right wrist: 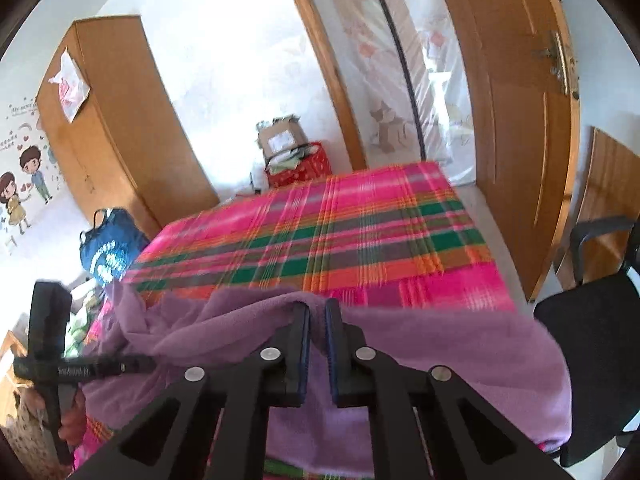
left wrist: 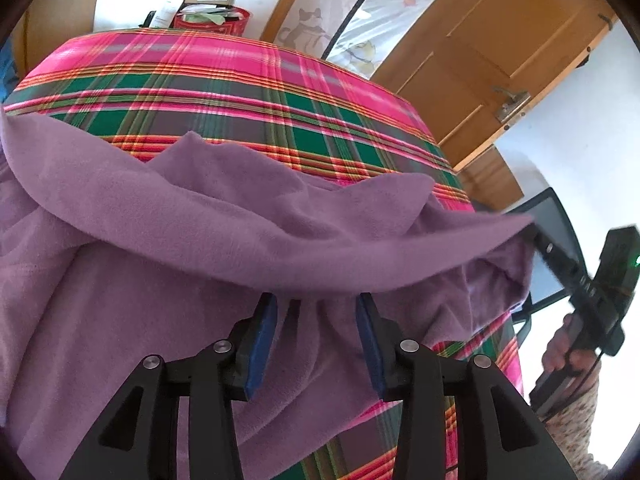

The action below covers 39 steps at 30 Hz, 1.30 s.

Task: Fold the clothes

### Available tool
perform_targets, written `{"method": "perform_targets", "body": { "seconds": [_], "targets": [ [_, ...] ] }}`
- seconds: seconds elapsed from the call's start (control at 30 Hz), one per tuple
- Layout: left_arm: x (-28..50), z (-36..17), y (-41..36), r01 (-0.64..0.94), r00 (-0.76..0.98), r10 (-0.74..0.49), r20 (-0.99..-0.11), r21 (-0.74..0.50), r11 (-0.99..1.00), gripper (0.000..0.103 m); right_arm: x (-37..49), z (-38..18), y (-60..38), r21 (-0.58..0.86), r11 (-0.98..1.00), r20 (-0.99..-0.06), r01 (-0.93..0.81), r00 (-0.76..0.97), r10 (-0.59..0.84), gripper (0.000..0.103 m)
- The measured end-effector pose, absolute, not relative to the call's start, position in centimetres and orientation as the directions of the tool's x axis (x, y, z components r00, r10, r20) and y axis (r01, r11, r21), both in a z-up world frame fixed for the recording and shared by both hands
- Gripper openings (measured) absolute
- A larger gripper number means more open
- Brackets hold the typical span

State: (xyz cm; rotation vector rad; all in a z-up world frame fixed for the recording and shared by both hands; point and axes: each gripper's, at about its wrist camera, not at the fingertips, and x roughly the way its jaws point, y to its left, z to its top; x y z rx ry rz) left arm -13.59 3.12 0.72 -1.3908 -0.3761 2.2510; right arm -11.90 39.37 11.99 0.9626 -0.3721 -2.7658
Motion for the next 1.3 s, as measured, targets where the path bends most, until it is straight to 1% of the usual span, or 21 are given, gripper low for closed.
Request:
{"method": "perform_targets", "body": {
  "seconds": [0.2, 0.5, 0.73, 0.97, 1.07, 1.3],
  "targets": [
    [-14.0, 0.5, 2.7, -0.230, -0.378, 0.509, -0.773, -0.454, -0.861, 0.042, -14.9, 12.9, 40.1, 0.286, -0.956, -0.567, 0.061, -0.794, -0.220, 0.007],
    [-14.3, 0.2, 2.0, -0.213, -0.389, 0.501, -0.773, -0.453, -0.865, 0.042, -19.5, 12.9, 39.0, 0.216, -0.976, -0.590, 0.036, -0.791, -0.160, 0.007],
    [-15.7, 0.2, 3.0, -0.223, -0.387, 0.511, -0.767, -0.460, -0.859, 0.042, -20.9, 12.2, 38.8, 0.214, -0.977, -0.599, 0.023, -0.787, -0.150, 0.007],
    [-19.1, -0.2, 4.5, -0.210, -0.335, 0.537, -0.774, -0.495, -0.844, 0.042, -21.6, 11.5, 39.5, 0.215, -0.977, -0.606, 0.005, -0.783, -0.138, 0.007],
    [-20.7, -0.2, 5.3, -0.232, -0.313, 0.527, -0.790, -0.475, -0.849, 0.042, -22.0, 11.4, 39.6, 0.209, -0.978, -0.609, 0.001, -0.783, -0.131, 0.007],
    [-24.3, 0.3, 5.6, -0.207, -0.321, 0.504, -0.802, -0.460, -0.863, 0.042, -23.1, 11.5, 40.1, 0.203, -0.979, -0.604, -0.018, -0.789, -0.111, 0.007]
  ]
}}
